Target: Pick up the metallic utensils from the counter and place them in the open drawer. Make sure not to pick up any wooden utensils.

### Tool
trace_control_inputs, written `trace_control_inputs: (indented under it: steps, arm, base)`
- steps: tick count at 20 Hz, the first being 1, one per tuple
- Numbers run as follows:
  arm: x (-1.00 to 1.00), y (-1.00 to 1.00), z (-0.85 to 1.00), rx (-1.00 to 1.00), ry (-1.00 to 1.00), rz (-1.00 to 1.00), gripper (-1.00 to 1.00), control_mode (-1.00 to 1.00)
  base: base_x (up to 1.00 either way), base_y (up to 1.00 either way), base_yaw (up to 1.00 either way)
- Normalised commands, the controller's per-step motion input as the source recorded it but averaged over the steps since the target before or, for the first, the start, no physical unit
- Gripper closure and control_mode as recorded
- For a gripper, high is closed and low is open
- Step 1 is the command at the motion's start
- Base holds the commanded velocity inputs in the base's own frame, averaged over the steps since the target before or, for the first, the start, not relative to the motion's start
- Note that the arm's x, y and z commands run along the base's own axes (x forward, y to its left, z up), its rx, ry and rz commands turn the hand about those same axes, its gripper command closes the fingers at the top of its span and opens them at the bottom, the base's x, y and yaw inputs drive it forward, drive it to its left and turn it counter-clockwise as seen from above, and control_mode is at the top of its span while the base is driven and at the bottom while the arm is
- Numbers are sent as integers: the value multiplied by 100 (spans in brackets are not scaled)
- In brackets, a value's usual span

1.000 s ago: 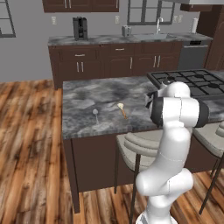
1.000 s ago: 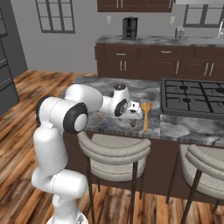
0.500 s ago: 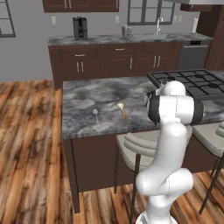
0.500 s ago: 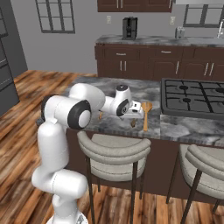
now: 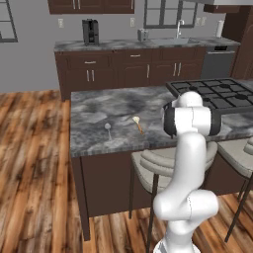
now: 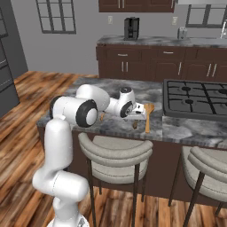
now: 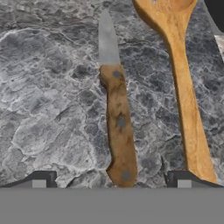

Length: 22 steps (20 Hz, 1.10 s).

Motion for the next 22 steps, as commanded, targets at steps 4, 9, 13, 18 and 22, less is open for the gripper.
trace_control_inputs:
  steps: [4,9,13,18,22]
  arm:
    - [26,-11,-19,0,0,0,-100,-100]
    - [3,-1,-21,0,2,0,-100,-100]
    - [0,0,-16,0,2,0,-100,-100]
    - [0,0,-11,0,0,0,-100,-100]
    - [0,0,-23,1,2,0,100,-100]
  base:
    - [0,0,0]
    - [0,0,0]
    - [0,0,0]
    - [0,0,0]
    - [0,0,0]
